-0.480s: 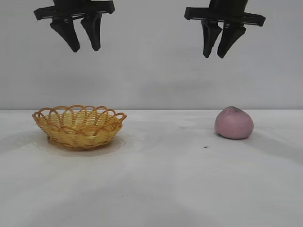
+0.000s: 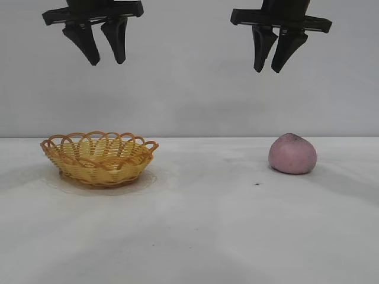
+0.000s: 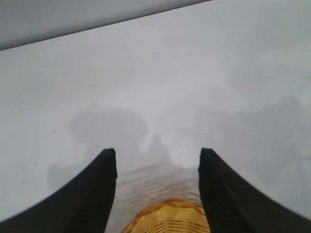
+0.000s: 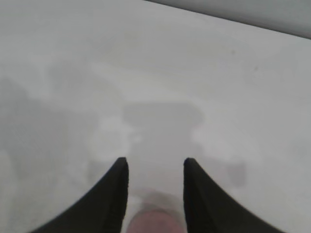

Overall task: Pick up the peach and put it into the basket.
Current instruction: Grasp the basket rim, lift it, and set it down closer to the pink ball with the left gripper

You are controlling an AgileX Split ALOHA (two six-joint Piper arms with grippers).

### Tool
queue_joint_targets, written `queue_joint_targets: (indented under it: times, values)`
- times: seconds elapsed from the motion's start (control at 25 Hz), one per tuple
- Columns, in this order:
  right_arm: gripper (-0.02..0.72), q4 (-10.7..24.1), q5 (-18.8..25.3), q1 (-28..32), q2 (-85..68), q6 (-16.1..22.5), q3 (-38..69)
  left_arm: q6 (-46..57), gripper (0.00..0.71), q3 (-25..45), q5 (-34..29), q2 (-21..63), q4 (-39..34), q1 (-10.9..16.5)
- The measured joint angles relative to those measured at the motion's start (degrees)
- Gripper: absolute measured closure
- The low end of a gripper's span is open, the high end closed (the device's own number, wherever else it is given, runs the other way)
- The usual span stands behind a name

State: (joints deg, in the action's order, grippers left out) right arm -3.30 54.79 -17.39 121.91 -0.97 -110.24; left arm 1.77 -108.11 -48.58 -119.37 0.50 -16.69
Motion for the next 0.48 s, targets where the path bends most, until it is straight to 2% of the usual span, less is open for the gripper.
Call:
queue_joint_targets:
  times: [0.24, 0.48]
  values:
    - [0.438, -0.11, 0.40, 0.00, 0.00, 0.00, 0.00, -8.31, 0.318, -0.09, -10.06, -1.36, -3.83, 0.00]
    - [0.438, -0.33, 1.41, 0.00, 0.00, 0.00, 0.00, -13.78, 0.318, -0.09, -14.04, -6.81, -4.55, 0.00]
